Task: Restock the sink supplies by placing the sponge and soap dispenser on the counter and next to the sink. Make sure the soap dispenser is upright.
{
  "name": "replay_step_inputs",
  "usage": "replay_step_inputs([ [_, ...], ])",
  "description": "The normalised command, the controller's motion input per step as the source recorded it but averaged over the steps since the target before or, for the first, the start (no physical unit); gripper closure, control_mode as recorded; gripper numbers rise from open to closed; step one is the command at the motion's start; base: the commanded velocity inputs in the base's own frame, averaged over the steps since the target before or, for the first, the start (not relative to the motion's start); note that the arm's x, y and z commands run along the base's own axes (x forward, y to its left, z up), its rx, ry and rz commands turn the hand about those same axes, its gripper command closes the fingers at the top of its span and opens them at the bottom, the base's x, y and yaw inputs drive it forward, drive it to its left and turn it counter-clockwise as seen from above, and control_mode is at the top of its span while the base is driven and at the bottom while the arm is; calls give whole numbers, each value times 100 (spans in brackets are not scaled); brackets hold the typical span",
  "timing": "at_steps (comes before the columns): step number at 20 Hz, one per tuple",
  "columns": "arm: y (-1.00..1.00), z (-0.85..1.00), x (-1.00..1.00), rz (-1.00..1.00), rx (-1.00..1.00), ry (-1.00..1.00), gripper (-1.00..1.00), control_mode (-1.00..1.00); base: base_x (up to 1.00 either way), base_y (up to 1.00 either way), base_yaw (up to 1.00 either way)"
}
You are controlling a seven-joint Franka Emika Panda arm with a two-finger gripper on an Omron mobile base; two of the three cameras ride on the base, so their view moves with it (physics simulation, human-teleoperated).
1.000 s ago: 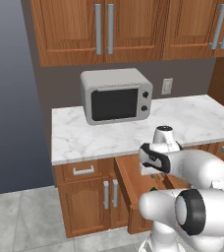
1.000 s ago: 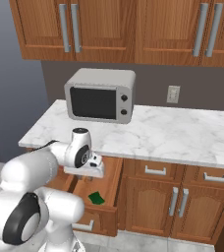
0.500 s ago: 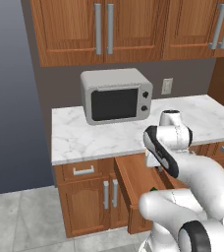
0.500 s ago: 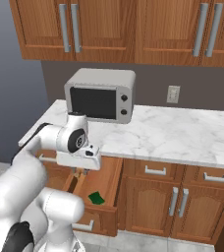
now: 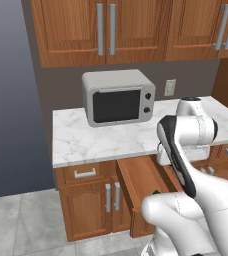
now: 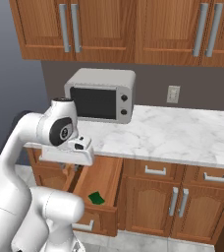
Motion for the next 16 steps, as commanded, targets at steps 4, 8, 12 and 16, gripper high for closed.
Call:
replay_step_inputs([
  [4, 8, 12, -12, 0, 0, -1, 100, -100, 0, 0, 0],
  [8, 14, 0, 0, -3, 0, 0, 100, -100, 0, 0, 0],
  [12, 8, 0, 0, -1, 0, 0, 100, 100, -26, 36, 9],
  [16, 0, 0, 0, 0, 0, 0, 100, 100, -41, 80, 42],
])
